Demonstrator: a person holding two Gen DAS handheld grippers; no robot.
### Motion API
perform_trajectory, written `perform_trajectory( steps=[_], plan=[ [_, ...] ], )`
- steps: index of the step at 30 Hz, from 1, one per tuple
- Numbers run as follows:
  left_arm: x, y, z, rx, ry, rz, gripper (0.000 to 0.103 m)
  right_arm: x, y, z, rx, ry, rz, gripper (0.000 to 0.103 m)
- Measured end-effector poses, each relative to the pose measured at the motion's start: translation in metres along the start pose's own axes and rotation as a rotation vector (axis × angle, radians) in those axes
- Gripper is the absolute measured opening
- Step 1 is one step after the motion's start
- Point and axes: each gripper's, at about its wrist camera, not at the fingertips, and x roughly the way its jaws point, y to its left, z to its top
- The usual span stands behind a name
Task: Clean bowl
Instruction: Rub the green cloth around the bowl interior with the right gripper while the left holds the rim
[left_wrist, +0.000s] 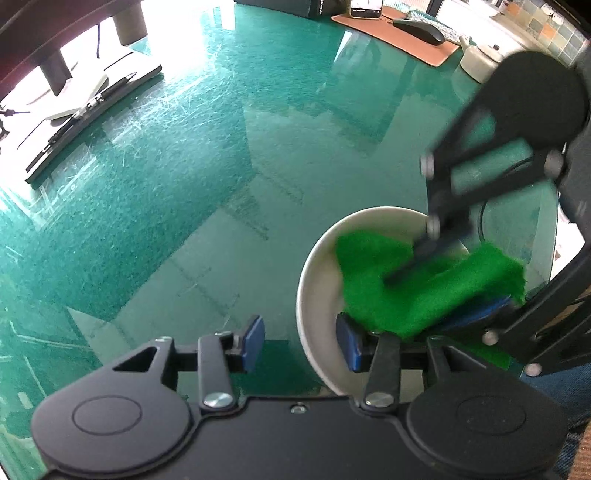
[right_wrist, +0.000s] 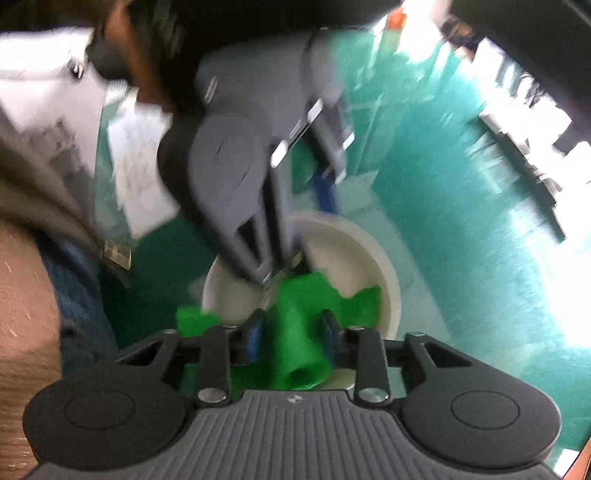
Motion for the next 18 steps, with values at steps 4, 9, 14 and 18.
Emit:
perform_trajectory(
  steps=[4,9,14,18],
  plan=[
    [-0.002,-0.002,-0.002,0.001,-0.004,0.003,0.045,0.008,-0.002,0.01,0.007,0.015,-0.099,0.007],
    [-0.002,-0.002,-0.002,0.012,-0.004,0.015,0.045,0.019,0.0,0.029,-0.033,-0.053,-0.249,0.004],
    [-0.002,0.0,-0.003,-0.004,-0.01,0.025,0.048,0.022,0.004,0.017,-0.123,-0.047,-0.275,0.002],
    [-0.001,0.003,-0.001,-0.032,-0.03,0.04,0.053,0.016,-0.014,0.011,-0.123,-0.03,-0.316,0.0]
  ],
)
